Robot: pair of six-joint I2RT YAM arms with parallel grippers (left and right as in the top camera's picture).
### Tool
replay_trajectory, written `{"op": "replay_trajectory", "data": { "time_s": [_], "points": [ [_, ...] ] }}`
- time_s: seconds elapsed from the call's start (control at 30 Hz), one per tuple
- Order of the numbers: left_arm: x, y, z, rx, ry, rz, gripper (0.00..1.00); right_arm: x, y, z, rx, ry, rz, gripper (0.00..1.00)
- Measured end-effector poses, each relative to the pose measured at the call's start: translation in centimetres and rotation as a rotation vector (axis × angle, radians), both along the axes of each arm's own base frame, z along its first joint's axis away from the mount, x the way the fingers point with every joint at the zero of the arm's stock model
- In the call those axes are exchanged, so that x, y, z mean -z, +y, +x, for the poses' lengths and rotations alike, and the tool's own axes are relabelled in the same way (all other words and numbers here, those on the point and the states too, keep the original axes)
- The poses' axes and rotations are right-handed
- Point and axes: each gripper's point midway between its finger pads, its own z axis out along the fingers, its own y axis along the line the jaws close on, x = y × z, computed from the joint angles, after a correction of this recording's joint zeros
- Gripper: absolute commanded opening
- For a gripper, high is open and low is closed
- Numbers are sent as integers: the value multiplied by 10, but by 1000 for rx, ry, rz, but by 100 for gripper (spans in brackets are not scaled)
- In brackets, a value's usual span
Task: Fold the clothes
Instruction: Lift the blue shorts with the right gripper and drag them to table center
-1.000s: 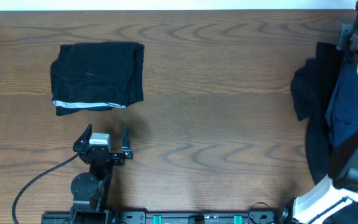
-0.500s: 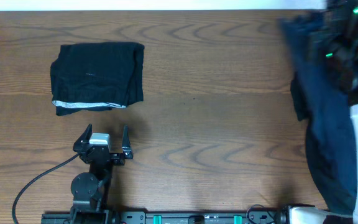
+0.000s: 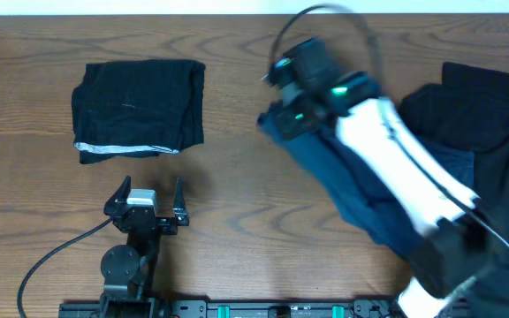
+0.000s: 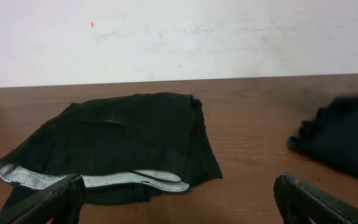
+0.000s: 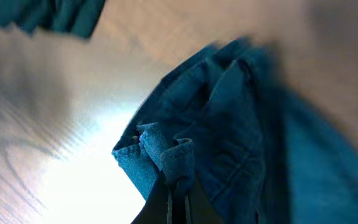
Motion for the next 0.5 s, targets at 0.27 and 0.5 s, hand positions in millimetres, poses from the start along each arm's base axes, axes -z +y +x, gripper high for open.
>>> {"op": "replay_trajectory", "data": {
  "time_s": [0.27, 0.5],
  "points": [
    [0, 0, 0, 0, 0, 0, 98, 58, 36, -23, -48, 146, -24, 30],
    [0, 0, 0, 0, 0, 0, 98, 25, 37, -27, -99, 139, 53, 54]
  ]
}}
